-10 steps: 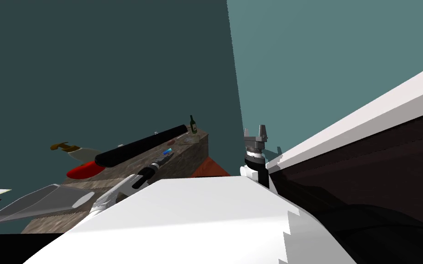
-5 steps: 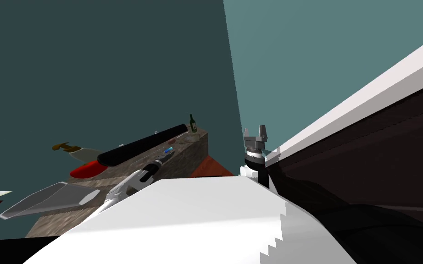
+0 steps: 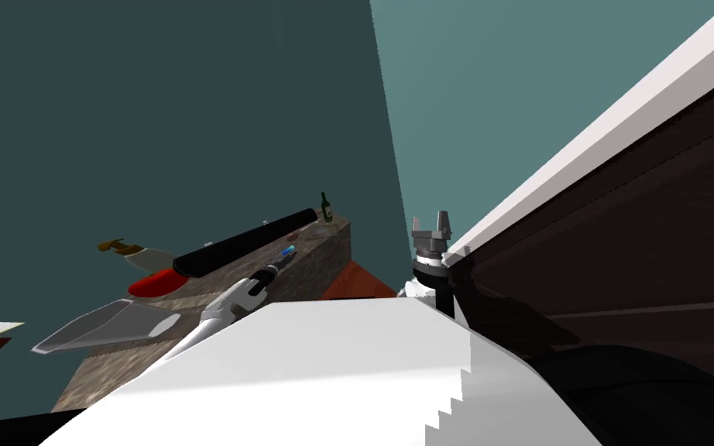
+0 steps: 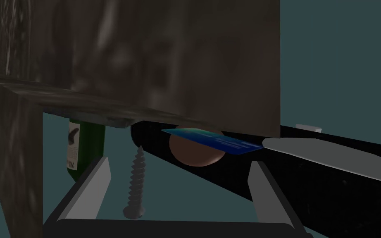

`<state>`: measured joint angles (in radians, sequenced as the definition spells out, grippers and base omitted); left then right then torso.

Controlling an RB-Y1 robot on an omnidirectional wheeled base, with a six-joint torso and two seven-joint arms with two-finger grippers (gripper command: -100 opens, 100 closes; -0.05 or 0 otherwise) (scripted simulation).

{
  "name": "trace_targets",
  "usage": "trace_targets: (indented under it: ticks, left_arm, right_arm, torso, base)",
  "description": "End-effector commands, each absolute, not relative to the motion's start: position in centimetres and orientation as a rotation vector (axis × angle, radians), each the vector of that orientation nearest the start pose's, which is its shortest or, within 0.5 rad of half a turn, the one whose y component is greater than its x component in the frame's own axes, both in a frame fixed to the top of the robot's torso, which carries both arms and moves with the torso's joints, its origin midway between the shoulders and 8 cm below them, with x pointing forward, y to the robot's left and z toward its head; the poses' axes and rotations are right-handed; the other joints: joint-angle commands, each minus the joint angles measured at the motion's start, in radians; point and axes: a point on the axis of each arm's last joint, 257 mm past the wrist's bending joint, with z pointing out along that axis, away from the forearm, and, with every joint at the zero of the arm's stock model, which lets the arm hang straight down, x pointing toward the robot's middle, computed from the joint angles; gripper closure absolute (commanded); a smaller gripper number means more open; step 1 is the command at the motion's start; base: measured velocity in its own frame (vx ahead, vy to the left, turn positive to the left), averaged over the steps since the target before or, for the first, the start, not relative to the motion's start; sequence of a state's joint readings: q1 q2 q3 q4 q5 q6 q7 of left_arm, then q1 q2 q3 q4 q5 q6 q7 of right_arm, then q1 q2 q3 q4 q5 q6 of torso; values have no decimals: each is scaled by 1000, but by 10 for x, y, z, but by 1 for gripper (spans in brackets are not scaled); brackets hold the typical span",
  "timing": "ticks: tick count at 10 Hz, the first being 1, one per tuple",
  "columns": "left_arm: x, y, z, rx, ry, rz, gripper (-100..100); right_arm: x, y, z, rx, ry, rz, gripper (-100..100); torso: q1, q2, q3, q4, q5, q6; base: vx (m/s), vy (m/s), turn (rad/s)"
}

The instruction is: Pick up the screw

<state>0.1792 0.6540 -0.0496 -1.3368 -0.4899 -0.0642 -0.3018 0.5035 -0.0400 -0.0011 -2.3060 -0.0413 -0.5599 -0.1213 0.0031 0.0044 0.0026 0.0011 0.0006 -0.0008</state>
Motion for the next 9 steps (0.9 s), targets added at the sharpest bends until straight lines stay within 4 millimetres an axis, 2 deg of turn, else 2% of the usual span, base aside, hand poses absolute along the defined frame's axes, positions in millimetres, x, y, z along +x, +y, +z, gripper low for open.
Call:
trace_targets:
  ticks: [1, 3, 4, 5, 6, 7, 9]
  left_arm:
    - [456, 471, -355, -230, 1921, 14, -100]
    - [471, 474, -348, -231, 1906, 18, -100]
    - [470, 475, -350, -234, 1909, 21, -100]
    - [481, 470, -355, -250, 1913, 26, -100]
    - [489, 473, -353, -255, 1909, 32, -100]
    - [497, 468, -360, -271, 1918, 38, -100]
    - [513, 471, -352, -276, 1905, 44, -100]
  right_arm:
    - [327, -277, 46, 630, 533, 1461, 0]
    - [327, -277, 46, 630, 533, 1461, 0]
    - [327, -277, 46, 630, 533, 1461, 0]
    - [327, -277, 46, 630, 533, 1461, 0]
    - [327, -277, 46, 630, 533, 1461, 0]
    - [327, -277, 46, 630, 533, 1461, 0]
    - [327, -277, 46, 630, 533, 1461, 0]
  torso:
    - [0, 0, 0, 0, 0, 0]
    - [2, 2, 1, 0, 0, 0]
    - [0, 0, 0, 0, 0, 0]
    - [-2, -3, -2, -1, 0, 0]
    - [0, -1, -1, 0, 0, 1]
    - [1, 0, 0, 0, 1, 1]
    - [3, 1, -1, -3, 5, 3]
  base:
    - [-97, 64, -111]
    - [-86, 42, -43]
    - [-7, -9, 17]
    - [-64, 43, -126]
    - [-103, 53, -80]
    - [-162, 52, -133]
    - [-111, 41, -37]
